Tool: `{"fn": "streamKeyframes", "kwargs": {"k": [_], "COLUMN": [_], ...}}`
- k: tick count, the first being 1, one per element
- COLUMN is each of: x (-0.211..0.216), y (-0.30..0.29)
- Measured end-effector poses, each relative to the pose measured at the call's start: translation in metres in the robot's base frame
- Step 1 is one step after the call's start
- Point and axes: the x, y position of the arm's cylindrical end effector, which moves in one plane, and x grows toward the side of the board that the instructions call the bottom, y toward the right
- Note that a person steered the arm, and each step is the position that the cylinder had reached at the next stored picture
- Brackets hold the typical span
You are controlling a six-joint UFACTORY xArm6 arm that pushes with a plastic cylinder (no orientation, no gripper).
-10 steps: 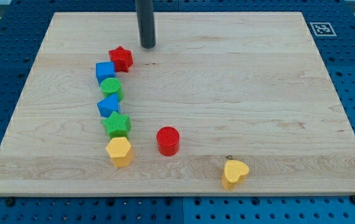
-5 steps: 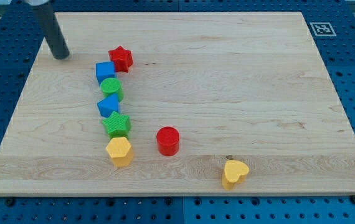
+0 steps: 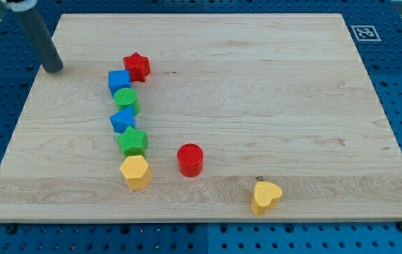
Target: Adjust the blue cube in between the red star and green circle
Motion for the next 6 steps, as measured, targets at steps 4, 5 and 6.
{"fn": "streamKeyframes", "kwargs": {"k": [4,5,6], "x": [0.023,0.023,0.024], "y": [0.058,0.066,0.074]}}
